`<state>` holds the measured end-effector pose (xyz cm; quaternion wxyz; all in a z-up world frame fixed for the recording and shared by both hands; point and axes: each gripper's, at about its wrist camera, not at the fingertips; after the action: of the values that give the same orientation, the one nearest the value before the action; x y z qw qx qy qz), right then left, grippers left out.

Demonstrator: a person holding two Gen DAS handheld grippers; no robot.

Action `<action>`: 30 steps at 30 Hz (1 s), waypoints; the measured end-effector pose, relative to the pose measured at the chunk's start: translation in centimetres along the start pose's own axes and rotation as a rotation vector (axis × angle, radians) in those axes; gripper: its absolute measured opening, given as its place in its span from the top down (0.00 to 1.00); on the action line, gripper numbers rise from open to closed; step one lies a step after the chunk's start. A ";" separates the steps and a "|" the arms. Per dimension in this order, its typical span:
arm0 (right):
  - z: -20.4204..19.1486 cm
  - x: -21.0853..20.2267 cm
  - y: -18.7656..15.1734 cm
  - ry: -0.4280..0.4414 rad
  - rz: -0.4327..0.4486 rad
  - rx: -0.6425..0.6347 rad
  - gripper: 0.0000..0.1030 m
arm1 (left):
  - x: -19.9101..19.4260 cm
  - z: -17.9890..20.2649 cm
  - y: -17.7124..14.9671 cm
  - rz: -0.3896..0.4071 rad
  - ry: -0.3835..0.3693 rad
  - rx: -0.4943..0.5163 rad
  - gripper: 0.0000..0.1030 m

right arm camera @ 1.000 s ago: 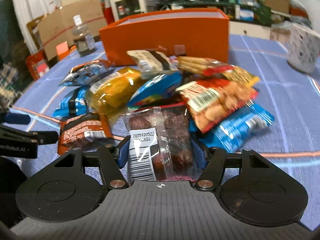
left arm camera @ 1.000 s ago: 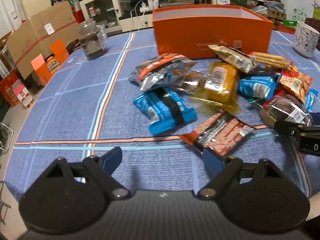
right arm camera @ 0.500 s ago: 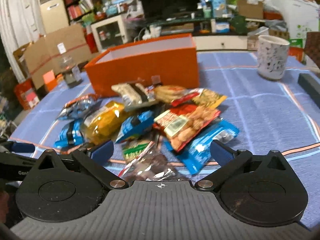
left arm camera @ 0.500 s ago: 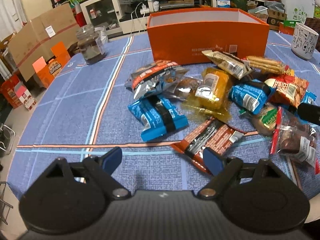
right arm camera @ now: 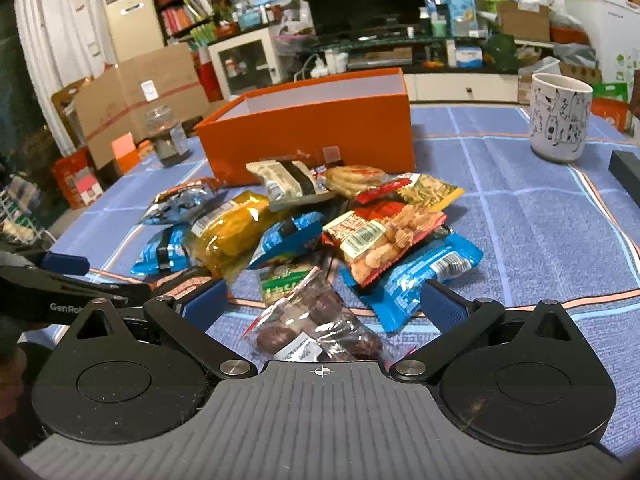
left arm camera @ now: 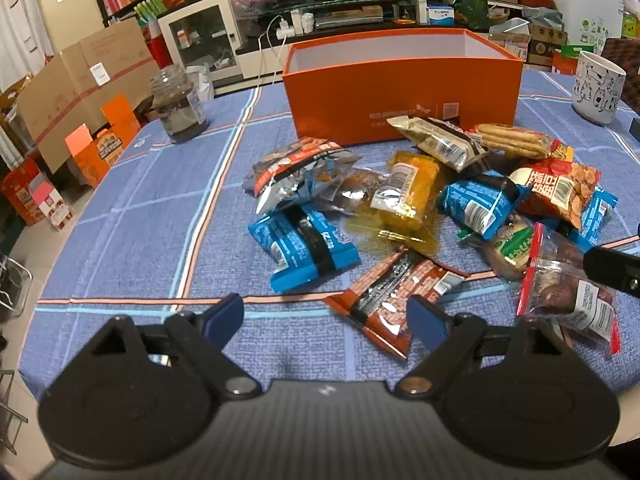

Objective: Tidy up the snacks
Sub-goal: 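Grasp the brown-orange bar packet with the left tool while the right holds the dates bag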

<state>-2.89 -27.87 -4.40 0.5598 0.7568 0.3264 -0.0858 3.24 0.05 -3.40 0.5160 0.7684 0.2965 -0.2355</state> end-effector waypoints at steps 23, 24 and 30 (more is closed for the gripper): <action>0.1 1.8 -2.4 -0.032 -0.107 -0.097 0.07 | 2.1 2.4 -0.7 0.005 -0.095 0.083 0.15; 0.1 2.0 -2.4 -0.023 -0.106 -0.095 0.07 | 2.5 2.5 -0.5 0.000 -0.085 0.083 0.15; -0.1 4.5 -3.0 0.002 -0.152 -0.117 0.28 | 4.6 2.3 -0.3 -0.047 -0.143 0.040 0.21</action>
<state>-1.25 -25.48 -8.96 0.5944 0.6960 0.3880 -0.1082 6.12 -1.04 -7.49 0.5147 0.7527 0.2720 -0.3076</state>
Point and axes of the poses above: each gripper's, at about its wrist camera, not at the fingertips, and x roughly the way its jaws point, z to its right, y to its top, and after that the axes turned 15 degrees about y, right-handed
